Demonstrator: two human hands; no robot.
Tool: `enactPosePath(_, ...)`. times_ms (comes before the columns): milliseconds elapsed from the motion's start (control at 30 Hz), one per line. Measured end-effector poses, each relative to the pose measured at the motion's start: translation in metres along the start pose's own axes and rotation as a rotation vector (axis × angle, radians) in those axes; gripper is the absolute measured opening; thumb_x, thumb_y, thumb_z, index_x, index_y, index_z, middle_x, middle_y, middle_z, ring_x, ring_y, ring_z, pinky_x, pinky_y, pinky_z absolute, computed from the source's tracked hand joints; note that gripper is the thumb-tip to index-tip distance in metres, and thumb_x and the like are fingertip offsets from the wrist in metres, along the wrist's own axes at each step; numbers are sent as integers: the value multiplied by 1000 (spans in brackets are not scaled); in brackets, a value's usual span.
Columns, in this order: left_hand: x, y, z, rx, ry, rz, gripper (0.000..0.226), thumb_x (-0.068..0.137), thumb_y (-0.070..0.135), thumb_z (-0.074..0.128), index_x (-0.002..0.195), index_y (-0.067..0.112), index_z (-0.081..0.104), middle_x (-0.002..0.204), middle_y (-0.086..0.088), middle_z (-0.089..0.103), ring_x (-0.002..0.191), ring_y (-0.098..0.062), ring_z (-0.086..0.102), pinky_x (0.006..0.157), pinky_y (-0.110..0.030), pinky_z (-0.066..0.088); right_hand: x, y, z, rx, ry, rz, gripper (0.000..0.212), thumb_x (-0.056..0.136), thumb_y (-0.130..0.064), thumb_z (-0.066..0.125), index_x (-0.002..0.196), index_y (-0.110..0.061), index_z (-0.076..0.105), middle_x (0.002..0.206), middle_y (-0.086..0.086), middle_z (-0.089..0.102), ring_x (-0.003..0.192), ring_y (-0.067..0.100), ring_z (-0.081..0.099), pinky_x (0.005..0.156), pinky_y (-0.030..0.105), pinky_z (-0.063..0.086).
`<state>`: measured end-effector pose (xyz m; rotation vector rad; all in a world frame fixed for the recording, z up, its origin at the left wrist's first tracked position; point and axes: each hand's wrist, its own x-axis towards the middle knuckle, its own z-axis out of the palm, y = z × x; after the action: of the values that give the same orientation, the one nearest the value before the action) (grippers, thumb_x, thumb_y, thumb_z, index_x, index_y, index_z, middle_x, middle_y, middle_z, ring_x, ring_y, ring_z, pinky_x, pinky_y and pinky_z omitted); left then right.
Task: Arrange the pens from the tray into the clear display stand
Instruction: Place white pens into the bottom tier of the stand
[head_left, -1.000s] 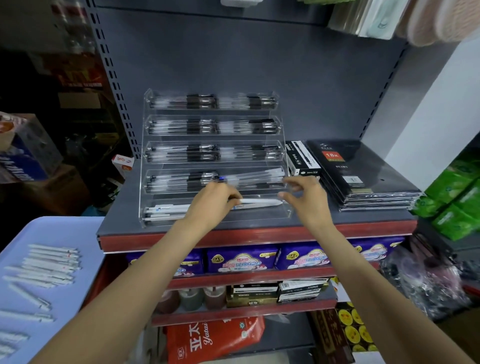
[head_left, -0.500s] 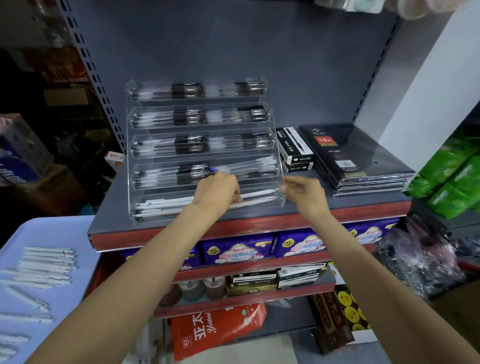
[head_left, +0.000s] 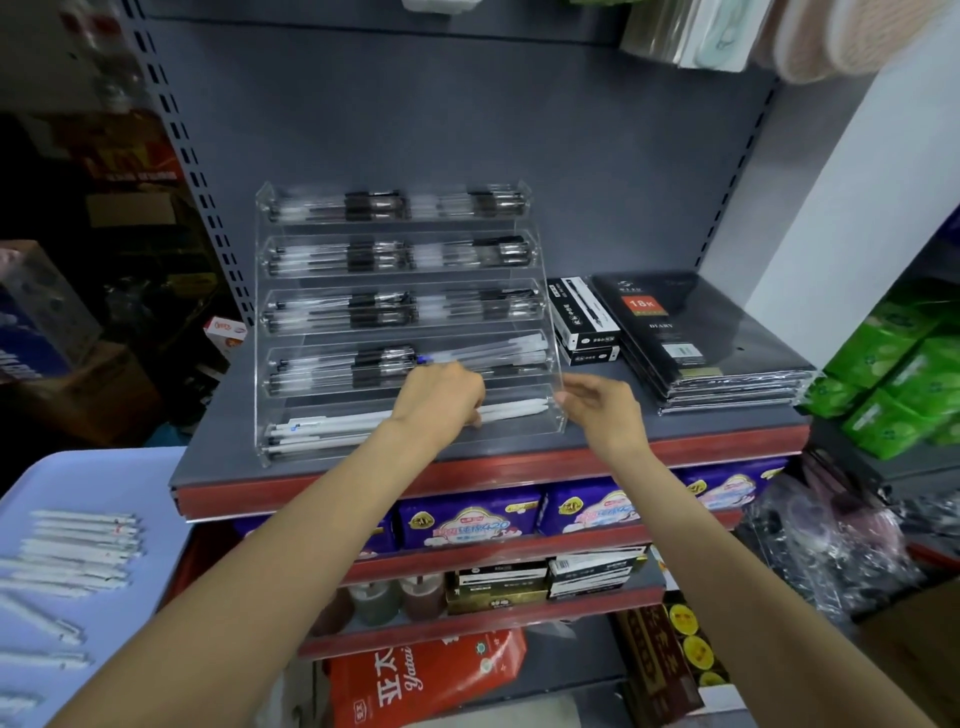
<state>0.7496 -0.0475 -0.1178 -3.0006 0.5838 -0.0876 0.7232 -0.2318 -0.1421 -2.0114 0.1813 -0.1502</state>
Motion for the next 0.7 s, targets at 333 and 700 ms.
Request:
enactPosePath(333,-39,-18,3,-555,216,-72,31,87,36,62,113,20,66,111,-1,67,104,-20,61,86,-36,50,-39,-32,28,-145,118,-231,23,89,-13,60,112,-11,60,111,4,59,99,13,56,87,13,44)
enactPosePath(700,-216,-169,19,-828,327,-391,17,86,23,65,101,15,70,91,6,67,78,-7,58,65,-1,37,-123,-113,204,-78,-407,-346,20,87,-1,54,99,-11,66,86,-4,62,78,7,57,69,6,43)
